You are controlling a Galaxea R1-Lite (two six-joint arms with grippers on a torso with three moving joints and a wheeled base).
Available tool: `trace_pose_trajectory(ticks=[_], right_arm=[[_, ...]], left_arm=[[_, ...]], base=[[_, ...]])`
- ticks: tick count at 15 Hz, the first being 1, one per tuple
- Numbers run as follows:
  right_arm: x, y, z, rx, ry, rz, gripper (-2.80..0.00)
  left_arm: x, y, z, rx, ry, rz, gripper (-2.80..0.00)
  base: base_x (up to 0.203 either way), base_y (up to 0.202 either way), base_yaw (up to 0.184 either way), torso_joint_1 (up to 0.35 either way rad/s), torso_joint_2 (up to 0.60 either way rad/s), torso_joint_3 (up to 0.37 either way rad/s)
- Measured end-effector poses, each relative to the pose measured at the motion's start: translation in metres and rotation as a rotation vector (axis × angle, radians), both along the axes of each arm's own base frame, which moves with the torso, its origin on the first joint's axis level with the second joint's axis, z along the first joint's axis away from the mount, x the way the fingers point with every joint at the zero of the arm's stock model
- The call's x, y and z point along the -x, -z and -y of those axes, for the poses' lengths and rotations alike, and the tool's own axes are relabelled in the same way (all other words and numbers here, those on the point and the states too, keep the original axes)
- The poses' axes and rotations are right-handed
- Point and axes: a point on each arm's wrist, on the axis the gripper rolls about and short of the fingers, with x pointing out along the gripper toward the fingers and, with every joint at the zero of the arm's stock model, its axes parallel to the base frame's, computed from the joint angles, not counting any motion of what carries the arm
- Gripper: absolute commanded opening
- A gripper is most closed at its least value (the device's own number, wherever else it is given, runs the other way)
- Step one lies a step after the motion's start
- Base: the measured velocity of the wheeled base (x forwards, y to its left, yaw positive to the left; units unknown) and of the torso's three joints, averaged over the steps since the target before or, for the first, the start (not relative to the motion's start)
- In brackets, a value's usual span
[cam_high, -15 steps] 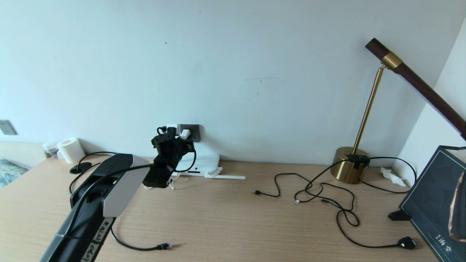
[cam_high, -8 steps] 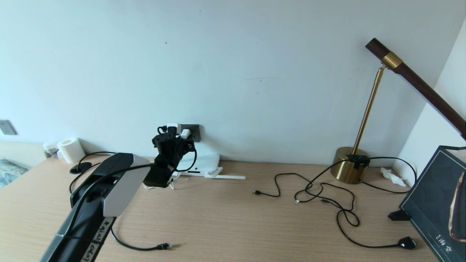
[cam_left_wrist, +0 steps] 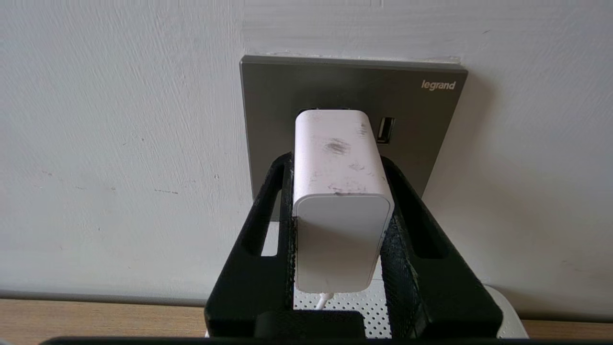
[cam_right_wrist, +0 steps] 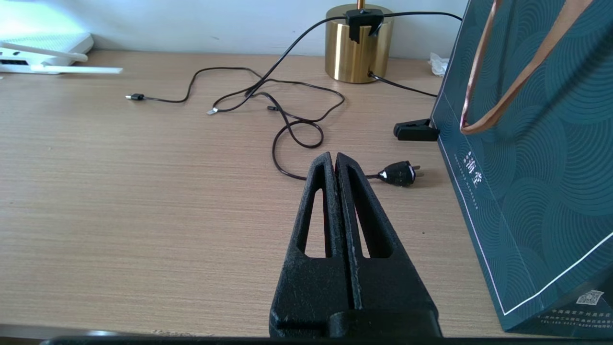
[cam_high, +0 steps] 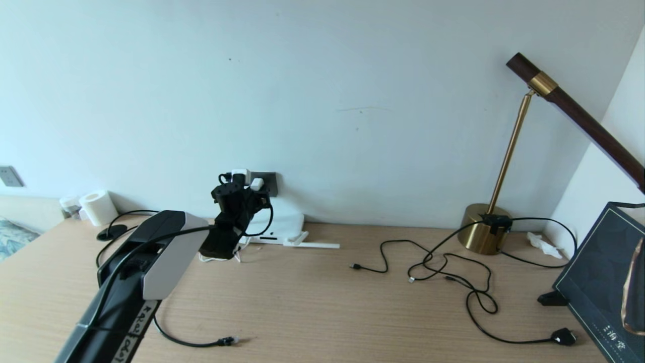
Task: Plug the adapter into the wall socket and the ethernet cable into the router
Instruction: Plug plug into socket
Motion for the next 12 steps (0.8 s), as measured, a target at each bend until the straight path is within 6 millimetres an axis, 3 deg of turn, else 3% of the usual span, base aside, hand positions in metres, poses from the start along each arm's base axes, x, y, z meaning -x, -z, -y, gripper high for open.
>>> trace_pose_trajectory(ticks=[12], right_arm=[[0.0000, -0.0001, 0.0000, 0.000, 0.000, 0.000, -2.80]], left_arm=[[0.0000, 0.0049, 0.0011, -0.004, 0.001, -0.024, -2.80]], base=[[0.000, 0.000, 0.000, 0.000, 0.00, 0.000]])
